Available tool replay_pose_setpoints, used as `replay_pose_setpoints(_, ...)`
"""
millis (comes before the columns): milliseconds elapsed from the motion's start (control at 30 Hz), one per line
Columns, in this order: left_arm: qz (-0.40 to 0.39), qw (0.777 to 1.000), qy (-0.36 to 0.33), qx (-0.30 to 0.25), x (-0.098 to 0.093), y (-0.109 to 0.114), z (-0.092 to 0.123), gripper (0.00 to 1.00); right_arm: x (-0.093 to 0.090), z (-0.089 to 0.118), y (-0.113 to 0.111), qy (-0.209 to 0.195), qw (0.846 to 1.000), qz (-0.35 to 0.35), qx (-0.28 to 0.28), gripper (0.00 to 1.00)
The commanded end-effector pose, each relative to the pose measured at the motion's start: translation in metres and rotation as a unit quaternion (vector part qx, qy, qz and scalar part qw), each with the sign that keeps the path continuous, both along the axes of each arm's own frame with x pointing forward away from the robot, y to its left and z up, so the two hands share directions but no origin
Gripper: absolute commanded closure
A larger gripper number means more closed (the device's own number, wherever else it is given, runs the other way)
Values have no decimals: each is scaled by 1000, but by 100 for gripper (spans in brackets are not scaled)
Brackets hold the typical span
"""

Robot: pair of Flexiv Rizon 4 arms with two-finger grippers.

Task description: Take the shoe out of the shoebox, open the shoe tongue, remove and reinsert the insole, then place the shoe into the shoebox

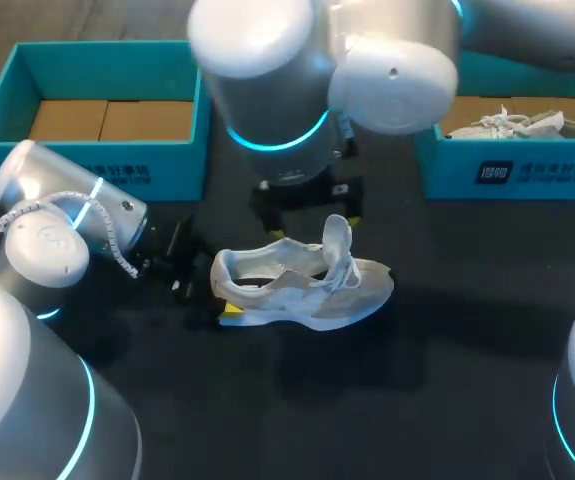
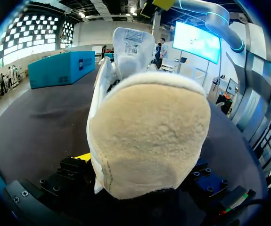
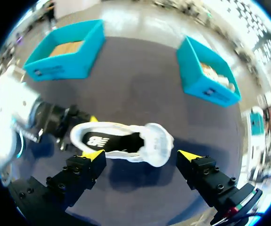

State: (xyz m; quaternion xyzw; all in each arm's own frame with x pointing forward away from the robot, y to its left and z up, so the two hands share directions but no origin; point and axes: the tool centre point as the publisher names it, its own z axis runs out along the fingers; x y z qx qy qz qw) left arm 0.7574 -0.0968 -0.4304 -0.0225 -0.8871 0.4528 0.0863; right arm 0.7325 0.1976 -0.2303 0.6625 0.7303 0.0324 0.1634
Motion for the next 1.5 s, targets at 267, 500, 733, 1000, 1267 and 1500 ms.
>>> replay_pose_setpoints(267, 0, 1000, 0, 1, 3, 0, -6, 100, -2, 7, 13, -35, 997, 57, -35, 0)
replay_pose_setpoints(500, 0, 1000, 0, 1, 3, 0, -6, 100, -2, 7, 13, -35, 997, 57, -35, 0)
replay_pose_setpoints(733, 0, 1000, 0, 1, 3, 0, -6, 100, 0, 3, 27, -43, 979, 184, -81, 0)
replay_pose_setpoints(1000, 0, 1000, 0, 1, 3, 0, -6, 100, -4, -3, 39, -36, 929, 361, -70, 0)
replay_pose_setpoints(1267, 0, 1000, 0, 1, 3, 0, -6, 100, -2, 2, 22, -31, 912, 403, -66, 0)
replay_pose_setpoints(1500, 0, 1000, 0, 1, 3, 0, -6, 100, -9, 6, 7, -21, 878, 474, -61, 0)
